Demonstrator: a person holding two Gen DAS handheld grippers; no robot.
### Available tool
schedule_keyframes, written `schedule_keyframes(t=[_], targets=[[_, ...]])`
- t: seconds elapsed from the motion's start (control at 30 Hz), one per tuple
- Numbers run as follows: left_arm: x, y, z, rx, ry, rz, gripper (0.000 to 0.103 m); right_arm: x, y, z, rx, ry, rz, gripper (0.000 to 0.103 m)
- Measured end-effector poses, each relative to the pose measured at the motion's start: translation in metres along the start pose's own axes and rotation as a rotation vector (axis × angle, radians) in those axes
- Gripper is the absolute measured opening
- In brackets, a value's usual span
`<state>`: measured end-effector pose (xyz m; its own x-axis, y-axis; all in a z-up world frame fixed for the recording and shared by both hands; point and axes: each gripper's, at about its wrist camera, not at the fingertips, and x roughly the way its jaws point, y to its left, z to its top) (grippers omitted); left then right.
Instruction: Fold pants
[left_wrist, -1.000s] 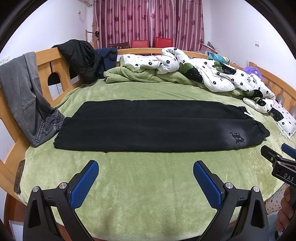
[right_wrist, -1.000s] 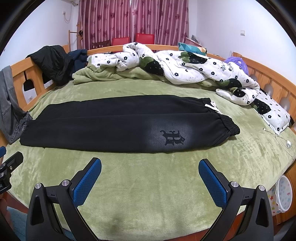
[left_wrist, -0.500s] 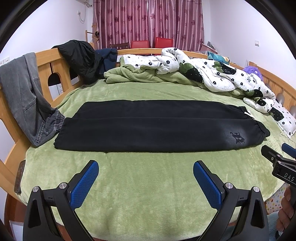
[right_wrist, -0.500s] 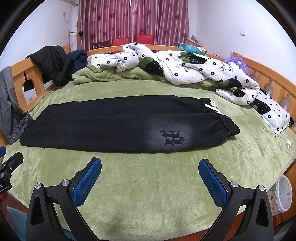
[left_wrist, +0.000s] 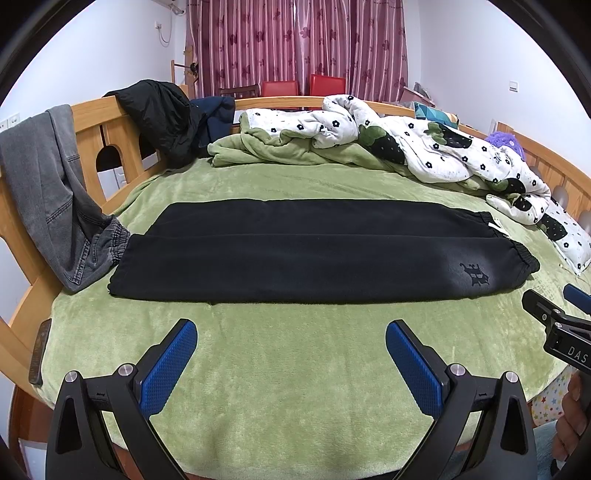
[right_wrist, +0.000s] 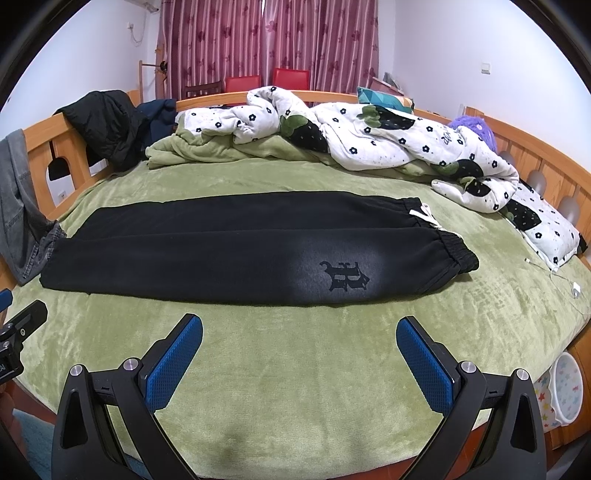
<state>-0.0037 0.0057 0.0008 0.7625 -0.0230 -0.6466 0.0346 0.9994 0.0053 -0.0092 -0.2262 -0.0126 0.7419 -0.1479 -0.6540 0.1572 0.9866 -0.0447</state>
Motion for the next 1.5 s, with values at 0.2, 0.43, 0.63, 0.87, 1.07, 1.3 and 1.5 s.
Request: schedule_keyframes(t=[0.2,0.43,0.63,0.87,1.07,1.3,1.5], targets=[[0.002,0.004,0.002,-0.017,0.017,-0.029,0.103,-0.003,-0.004,0.000,0.027,-0.006,0.013,0.103],[0.010,0.008,0.011,-0.067,0.024,-0.040,0.103,-0.011,-0.004,0.009,0.093,-0.017,0.051,0.103],[0.020,0.014,0.022,-0.138,0.023,-0.102,0.102,-0.011,-0.019,0.019,0.218,-0.074,0.168,0.103],[0.049,0.063,0.059,-0.191,0.012,-0.136,0.098,0.023,-0.048,0.074,0.178,-0.062,0.206,0.103],[0.122,0.117,0.030,-0.235,0.148,-0.067,0.098,0.092,-0.085,0.046,0.106,0.045,0.130,0.096],[0.189,0.167,-0.020,-0.374,0.229,-0.062,0.093,0.155,-0.132,-0.011,0.223,0.150,0.092,0.080],[0.218,0.191,-0.026,-0.546,0.153,-0.068,0.092,0.193,-0.148,-0.015,0.347,0.150,0.099,0.079]])
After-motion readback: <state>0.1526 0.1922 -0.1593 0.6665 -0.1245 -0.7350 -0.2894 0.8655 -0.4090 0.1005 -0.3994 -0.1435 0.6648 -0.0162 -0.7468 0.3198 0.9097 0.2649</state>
